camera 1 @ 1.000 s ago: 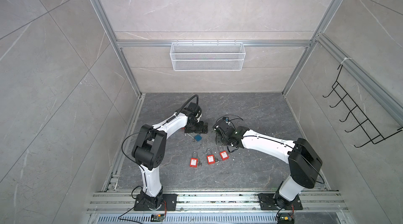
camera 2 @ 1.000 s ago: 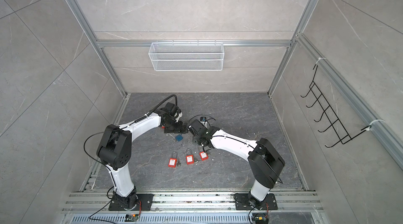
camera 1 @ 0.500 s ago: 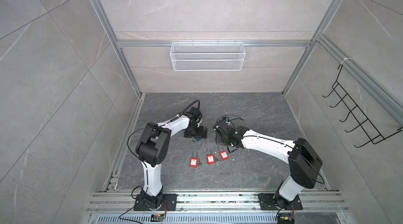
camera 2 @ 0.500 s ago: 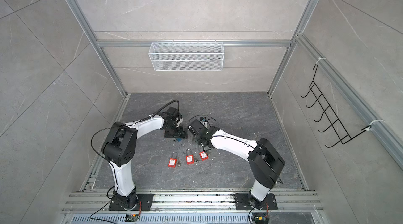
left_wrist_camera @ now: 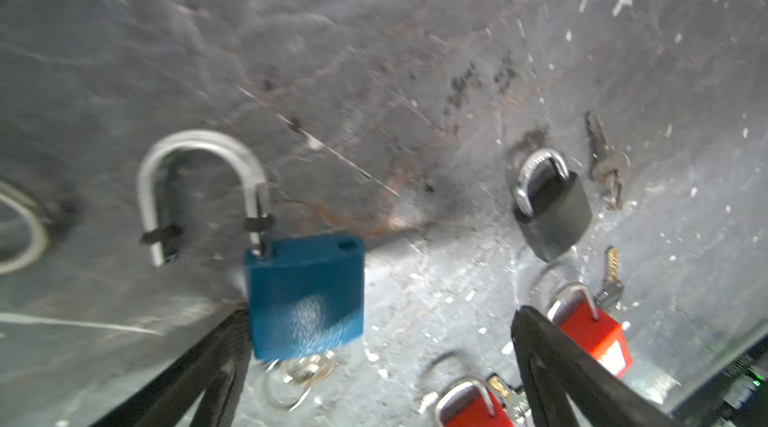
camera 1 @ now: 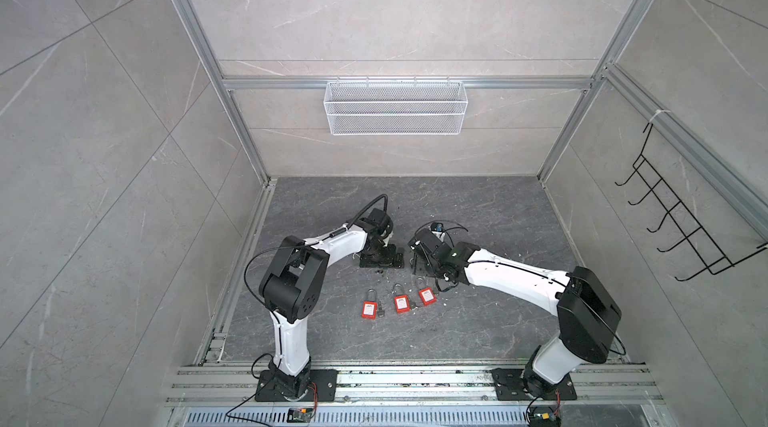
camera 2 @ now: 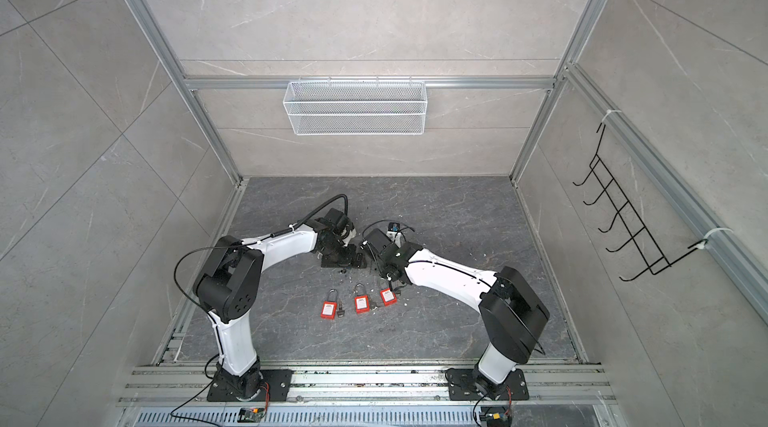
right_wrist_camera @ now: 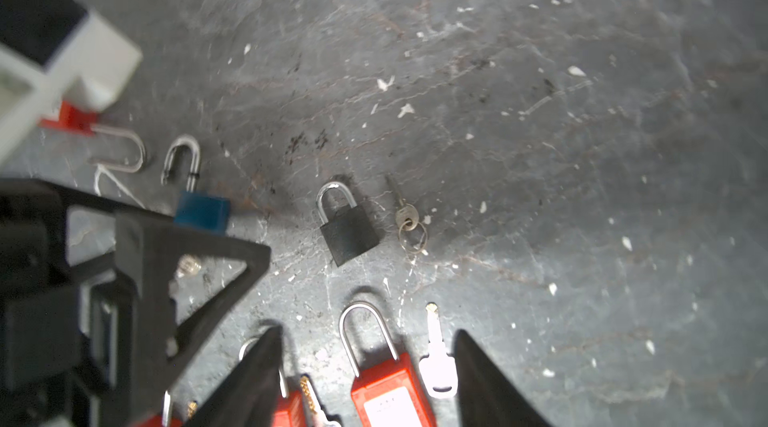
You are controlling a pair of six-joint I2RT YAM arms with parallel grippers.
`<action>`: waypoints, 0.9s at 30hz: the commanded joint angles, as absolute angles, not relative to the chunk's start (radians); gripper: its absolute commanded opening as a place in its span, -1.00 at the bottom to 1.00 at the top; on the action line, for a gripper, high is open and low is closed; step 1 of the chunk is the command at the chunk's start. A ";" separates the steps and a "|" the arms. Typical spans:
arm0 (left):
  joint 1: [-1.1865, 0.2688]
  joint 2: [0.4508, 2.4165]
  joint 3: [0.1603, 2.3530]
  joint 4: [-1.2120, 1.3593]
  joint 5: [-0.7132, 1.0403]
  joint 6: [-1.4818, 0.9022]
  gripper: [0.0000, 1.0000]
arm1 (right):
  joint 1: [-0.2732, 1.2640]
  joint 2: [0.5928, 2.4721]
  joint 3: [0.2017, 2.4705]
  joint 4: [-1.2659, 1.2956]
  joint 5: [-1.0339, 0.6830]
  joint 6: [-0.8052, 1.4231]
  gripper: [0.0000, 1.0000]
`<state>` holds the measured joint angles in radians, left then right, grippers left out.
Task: Lock with the key
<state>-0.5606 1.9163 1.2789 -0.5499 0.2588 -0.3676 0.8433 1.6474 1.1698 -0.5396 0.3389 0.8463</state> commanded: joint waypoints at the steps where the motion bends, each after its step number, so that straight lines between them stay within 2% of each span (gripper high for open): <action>1: -0.569 1.886 1.250 -0.556 0.330 -0.450 0.99 | 0.849 1.617 1.160 -0.595 0.396 0.891 0.55; 4: -0.582 1.864 1.222 -0.522 0.356 -0.494 0.99 | 0.849 1.615 1.168 -0.599 0.396 0.882 0.63; 12: -0.582 1.794 1.198 -0.456 0.378 -0.542 0.99 | 0.847 1.556 1.183 -0.618 0.397 0.762 0.62; 18: -0.477 1.611 1.137 -0.457 0.365 -0.531 0.99 | 0.848 1.508 1.166 -0.580 0.315 0.650 0.56; 21: -0.381 1.494 1.084 -0.473 0.363 -0.521 0.99 | 0.849 1.588 1.255 -0.669 0.281 0.681 0.53; 27: -0.207 1.341 1.001 -0.546 0.377 -0.480 0.99 | 0.873 1.871 1.523 -0.807 0.169 0.718 0.51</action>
<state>-0.2420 1.3846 1.0344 -0.4824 0.3500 -0.5121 0.8516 1.7699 1.4384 -0.7059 0.2310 0.7067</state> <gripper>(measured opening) 0.994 0.753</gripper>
